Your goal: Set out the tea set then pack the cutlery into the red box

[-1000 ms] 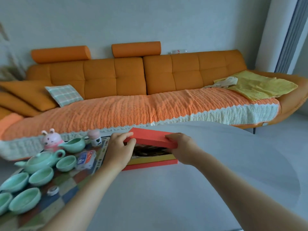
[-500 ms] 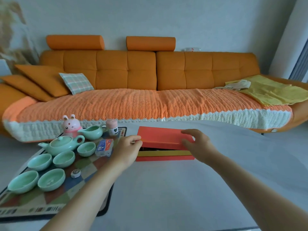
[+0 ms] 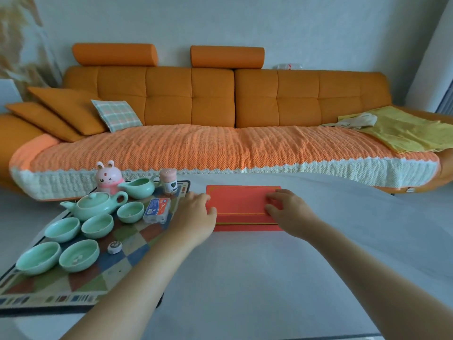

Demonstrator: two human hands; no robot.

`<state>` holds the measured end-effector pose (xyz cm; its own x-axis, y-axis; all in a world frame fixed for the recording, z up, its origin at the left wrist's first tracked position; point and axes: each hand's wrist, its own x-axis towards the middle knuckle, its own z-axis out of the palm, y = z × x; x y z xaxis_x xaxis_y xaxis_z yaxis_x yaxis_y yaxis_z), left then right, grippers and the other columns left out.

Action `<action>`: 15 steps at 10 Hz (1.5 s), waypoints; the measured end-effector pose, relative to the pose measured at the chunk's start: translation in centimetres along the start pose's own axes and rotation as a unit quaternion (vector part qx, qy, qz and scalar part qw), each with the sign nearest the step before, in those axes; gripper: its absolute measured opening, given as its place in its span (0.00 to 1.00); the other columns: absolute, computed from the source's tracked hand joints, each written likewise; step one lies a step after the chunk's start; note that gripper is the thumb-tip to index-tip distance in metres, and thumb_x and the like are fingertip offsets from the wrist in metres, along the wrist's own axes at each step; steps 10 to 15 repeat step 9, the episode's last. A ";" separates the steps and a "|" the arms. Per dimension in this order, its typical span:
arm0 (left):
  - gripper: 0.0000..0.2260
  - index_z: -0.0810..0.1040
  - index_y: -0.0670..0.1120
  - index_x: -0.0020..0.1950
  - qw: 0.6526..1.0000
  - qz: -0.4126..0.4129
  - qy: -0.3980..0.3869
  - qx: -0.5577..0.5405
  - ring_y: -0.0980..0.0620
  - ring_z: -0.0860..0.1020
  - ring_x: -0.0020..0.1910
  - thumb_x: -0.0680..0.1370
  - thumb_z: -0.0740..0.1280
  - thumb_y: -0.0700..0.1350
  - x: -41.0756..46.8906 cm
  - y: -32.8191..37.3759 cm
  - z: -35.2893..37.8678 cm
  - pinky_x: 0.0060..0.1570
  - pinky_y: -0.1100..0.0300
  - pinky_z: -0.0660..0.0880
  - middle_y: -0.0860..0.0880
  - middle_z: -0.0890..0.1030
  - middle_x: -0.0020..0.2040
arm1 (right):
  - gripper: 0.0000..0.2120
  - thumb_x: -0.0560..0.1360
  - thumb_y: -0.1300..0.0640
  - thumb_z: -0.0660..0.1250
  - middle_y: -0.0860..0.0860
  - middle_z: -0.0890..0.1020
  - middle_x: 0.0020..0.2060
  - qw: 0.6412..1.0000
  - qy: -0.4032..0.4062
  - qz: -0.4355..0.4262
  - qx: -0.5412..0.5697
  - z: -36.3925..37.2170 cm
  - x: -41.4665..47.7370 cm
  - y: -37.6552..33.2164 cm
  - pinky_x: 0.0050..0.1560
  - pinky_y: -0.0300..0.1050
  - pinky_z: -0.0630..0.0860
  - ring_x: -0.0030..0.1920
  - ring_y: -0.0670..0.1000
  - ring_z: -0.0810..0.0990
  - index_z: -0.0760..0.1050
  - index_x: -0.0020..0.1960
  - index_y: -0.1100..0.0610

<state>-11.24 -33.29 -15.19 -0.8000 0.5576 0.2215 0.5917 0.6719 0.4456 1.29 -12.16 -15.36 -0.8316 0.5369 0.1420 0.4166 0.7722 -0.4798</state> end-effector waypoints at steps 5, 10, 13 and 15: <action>0.28 0.47 0.49 0.81 0.990 0.037 -0.130 0.043 0.54 0.40 0.79 0.83 0.47 0.59 4.6 0.3 3.2 0.76 0.51 0.45 0.52 0.44 0.81 | 0.33 0.77 0.37 0.55 0.53 0.56 0.77 0.994 -0.071 -0.018 -0.079 0.9 3.1 -0.2 0.75 0.57 0.56 0.77 0.54 0.49 0.55 0.79 0.48; 0.30 0.55 0.51 0.80 0.991 0.046 -0.077 0.101 0.51 0.52 0.79 0.82 0.47 0.63 3.7 1.2 1.2 0.74 0.50 0.53 0.51 0.55 0.80 | 0.32 0.77 0.35 0.54 0.51 0.55 0.79 0.994 -0.058 -0.010 -0.093 0.1 2.7 -0.7 0.75 0.61 0.51 0.78 0.54 0.51 0.56 0.78 0.45; 0.30 0.55 0.51 0.80 0.991 0.046 -0.077 0.101 0.51 0.52 0.79 0.82 0.47 0.63 3.7 1.2 1.2 0.74 0.50 0.53 0.51 0.55 0.80 | 0.32 0.77 0.35 0.54 0.51 0.55 0.79 0.994 -0.058 -0.010 -0.093 0.1 2.7 -0.7 0.75 0.61 0.51 0.78 0.54 0.51 0.56 0.78 0.45; 0.30 0.55 0.51 0.80 0.991 0.046 -0.077 0.101 0.51 0.52 0.79 0.82 0.47 0.63 3.7 1.2 1.2 0.74 0.50 0.53 0.51 0.55 0.80 | 0.32 0.77 0.35 0.54 0.51 0.55 0.79 0.994 -0.058 -0.010 -0.093 0.1 2.7 -0.7 0.75 0.61 0.51 0.78 0.54 0.51 0.56 0.78 0.45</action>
